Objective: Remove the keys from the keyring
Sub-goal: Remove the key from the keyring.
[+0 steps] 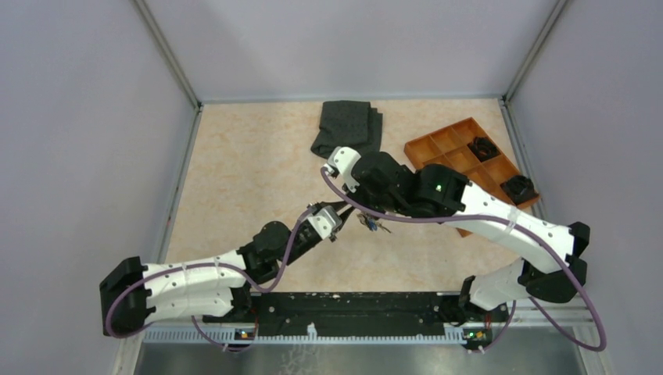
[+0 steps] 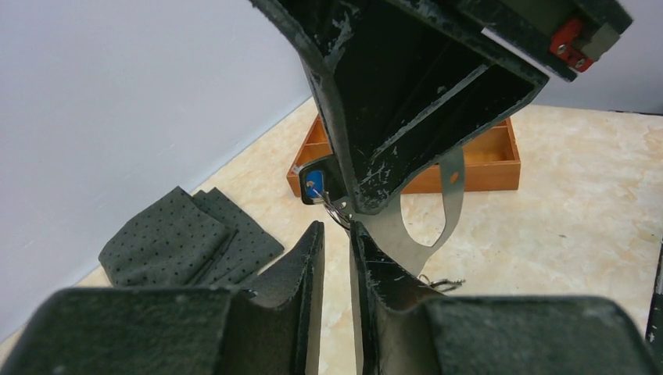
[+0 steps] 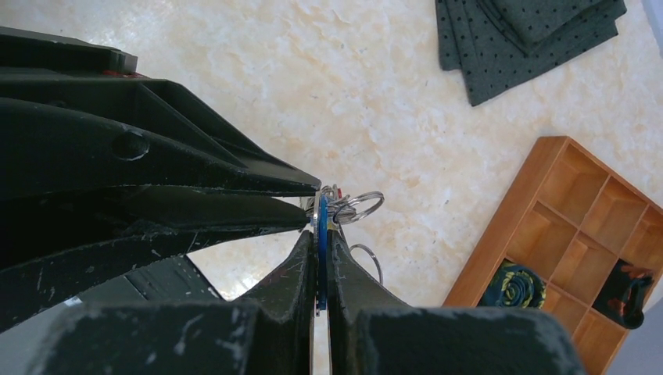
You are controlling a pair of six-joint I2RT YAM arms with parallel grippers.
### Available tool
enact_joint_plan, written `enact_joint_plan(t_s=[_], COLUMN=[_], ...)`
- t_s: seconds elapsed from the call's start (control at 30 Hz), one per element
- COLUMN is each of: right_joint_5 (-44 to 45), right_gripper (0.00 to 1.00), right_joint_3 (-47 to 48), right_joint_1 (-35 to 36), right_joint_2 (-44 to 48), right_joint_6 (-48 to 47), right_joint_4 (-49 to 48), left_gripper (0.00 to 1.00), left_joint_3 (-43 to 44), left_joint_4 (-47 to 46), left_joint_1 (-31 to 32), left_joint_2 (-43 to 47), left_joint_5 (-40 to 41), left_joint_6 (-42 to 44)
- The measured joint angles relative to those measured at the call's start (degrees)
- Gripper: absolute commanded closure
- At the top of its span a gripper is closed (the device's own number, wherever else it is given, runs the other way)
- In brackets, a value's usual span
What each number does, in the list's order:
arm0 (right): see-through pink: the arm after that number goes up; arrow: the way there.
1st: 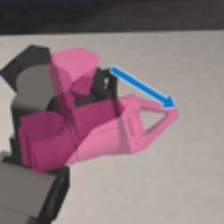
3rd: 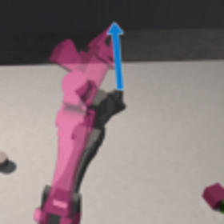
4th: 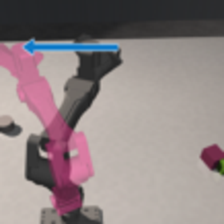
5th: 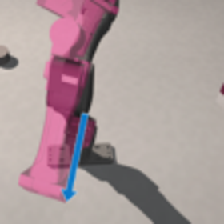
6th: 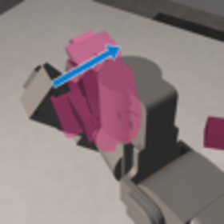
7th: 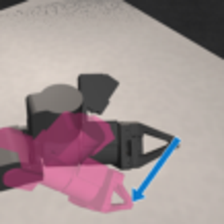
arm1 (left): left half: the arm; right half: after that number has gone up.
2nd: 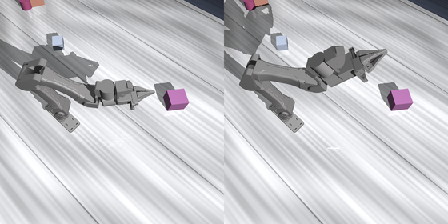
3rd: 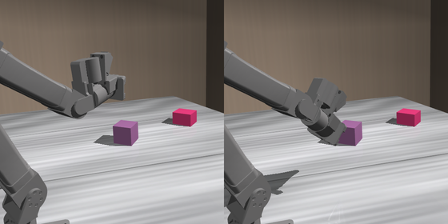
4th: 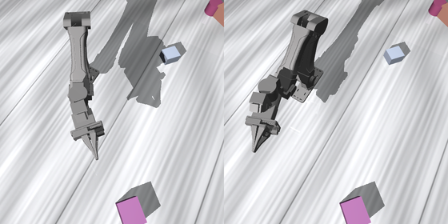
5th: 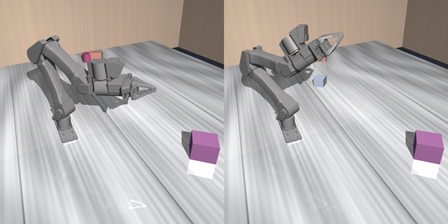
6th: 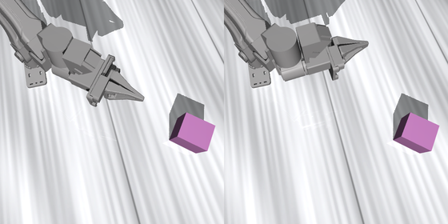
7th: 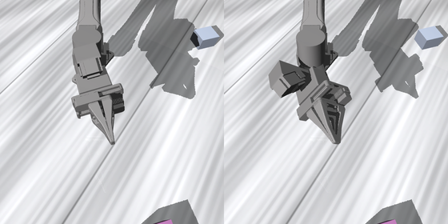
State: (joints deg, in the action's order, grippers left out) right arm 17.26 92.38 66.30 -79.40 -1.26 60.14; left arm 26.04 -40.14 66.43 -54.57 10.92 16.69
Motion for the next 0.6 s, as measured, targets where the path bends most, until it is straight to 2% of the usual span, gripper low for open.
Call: enact_joint_plan(t_s=[0.37,0.47,0.6], right_joint_5=[-0.2,-0.4,-0.5], right_gripper=[1.0,1.0,1.0], right_joint_3=[0.4,0.4,0.6], right_joint_1=[0.1,0.1,0.1], right_joint_2=[0.0,0.0,0.0], right_joint_6=[0.0,0.0,0.0], right_joint_4=[0.8,0.8,0.8], left_gripper=[0.77,0.8,0.95], left_joint_3=[0.0,0.0,0.0], left_joint_4=[-0.9,-0.9,-1.0], left_joint_1=[0.0,0.0,0.0], left_joint_2=[-0.3,-0.3,-0.3], left_joint_5=[0.4,0.3,0.3], left_joint_6=[0.0,0.0,0.2])
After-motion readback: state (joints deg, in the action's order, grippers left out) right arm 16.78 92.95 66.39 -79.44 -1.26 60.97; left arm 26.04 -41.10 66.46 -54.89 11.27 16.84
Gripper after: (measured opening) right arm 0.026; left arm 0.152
